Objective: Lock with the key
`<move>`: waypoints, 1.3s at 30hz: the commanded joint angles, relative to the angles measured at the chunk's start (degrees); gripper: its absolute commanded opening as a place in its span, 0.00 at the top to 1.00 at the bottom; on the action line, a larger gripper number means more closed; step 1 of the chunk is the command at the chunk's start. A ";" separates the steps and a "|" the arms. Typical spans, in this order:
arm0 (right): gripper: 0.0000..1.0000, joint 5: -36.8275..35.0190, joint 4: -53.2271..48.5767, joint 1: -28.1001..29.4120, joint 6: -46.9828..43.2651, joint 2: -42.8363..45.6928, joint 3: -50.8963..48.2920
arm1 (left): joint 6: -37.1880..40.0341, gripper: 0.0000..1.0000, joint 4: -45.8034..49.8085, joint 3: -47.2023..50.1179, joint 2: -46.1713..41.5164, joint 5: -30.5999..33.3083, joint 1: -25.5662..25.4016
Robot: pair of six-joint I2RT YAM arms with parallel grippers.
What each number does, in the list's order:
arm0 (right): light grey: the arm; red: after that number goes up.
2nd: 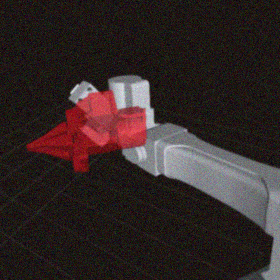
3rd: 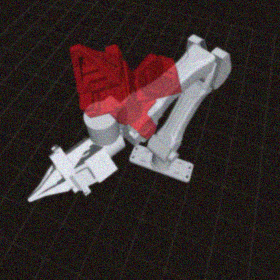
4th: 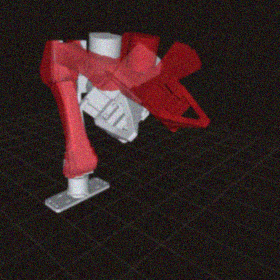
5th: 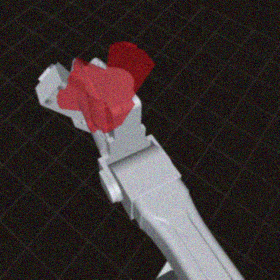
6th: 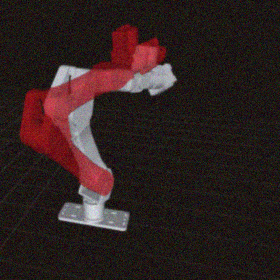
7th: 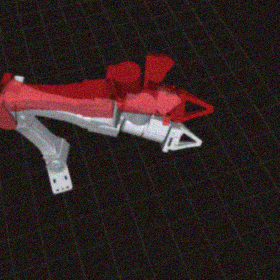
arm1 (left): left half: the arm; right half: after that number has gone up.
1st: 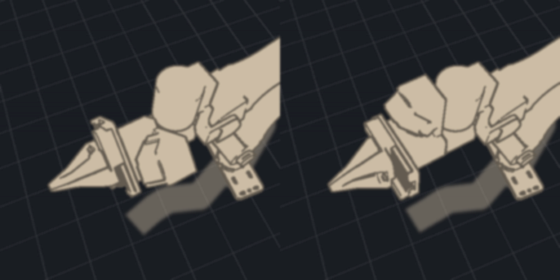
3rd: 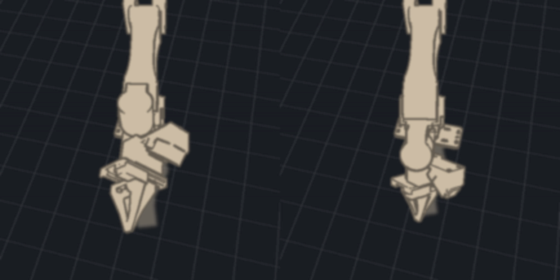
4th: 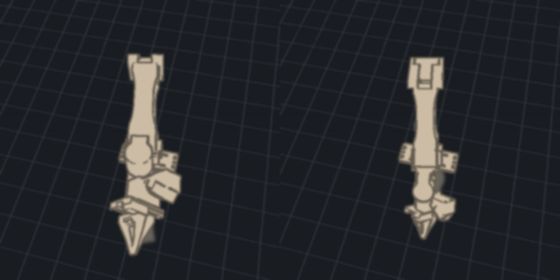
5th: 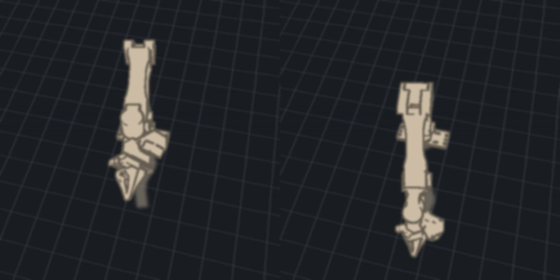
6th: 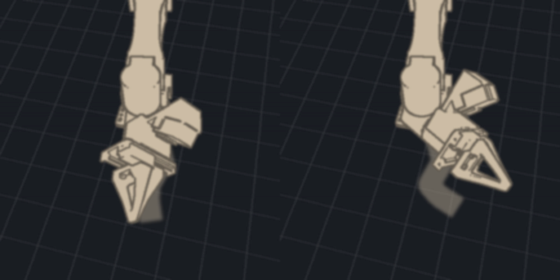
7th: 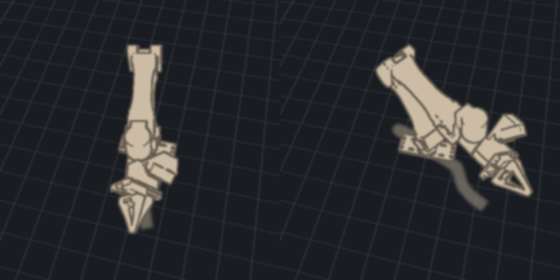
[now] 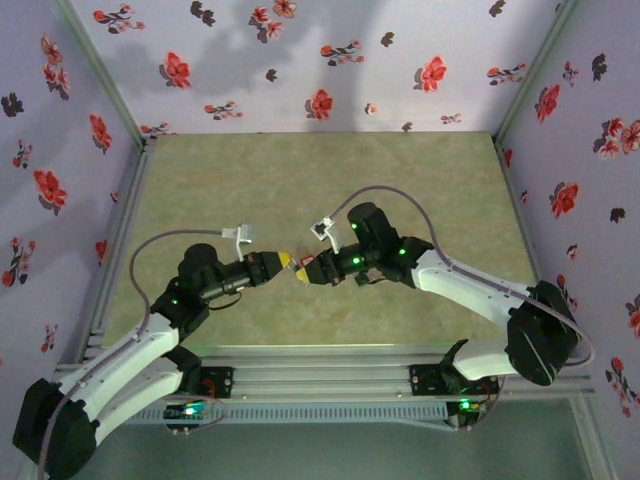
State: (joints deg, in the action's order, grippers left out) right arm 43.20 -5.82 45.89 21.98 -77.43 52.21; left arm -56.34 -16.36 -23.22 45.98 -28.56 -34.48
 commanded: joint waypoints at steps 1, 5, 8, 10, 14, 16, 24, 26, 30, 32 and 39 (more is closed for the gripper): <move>1.00 -3.62 -1.72 1.18 -2.54 -0.77 2.43 | 0.95 1.00 0.66 -1.47 -0.54 0.12 0.41; 1.00 -5.86 -3.18 2.33 -3.39 -2.13 3.50 | 0.02 1.00 1.35 -1.57 -0.63 1.84 0.38; 1.00 -8.21 -4.03 3.34 -4.40 -2.80 3.71 | -1.74 1.00 1.59 -1.27 -0.56 3.72 0.31; 1.00 -9.32 -4.28 3.95 -4.81 -3.19 3.85 | -3.43 1.00 1.68 -0.76 -0.43 5.44 0.26; 1.00 -13.31 -5.05 5.13 -5.90 -3.34 4.09 | -7.77 1.00 1.51 0.49 -0.25 9.12 0.03; 1.00 -14.61 -4.97 5.29 -5.89 -3.39 4.04 | -9.08 1.00 1.57 0.72 -0.36 10.59 -0.22; 1.00 -19.72 -3.36 6.44 -5.59 -3.60 3.01 | -10.10 1.00 4.91 -0.06 -0.58 17.05 -2.14; 1.00 -20.49 -2.99 6.72 -5.63 -3.85 2.89 | -10.46 1.00 5.00 -0.28 -0.32 17.84 -2.55; 1.00 -21.90 -2.36 7.41 -5.56 -4.37 2.82 | -10.38 1.00 6.69 -1.57 0.43 19.20 -3.51; 1.00 -22.83 -2.20 7.68 -5.59 -4.66 2.84 | -10.41 1.00 7.71 -2.19 1.19 19.95 -4.23; 1.00 -25.40 -2.09 8.08 -5.72 -5.36 2.83 | -11.50 1.00 8.75 -2.80 2.62 21.89 -5.69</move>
State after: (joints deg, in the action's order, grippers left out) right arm 20.32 -8.27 53.45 17.52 -82.28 55.02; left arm -66.83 -8.43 -24.03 48.29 -9.58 -39.68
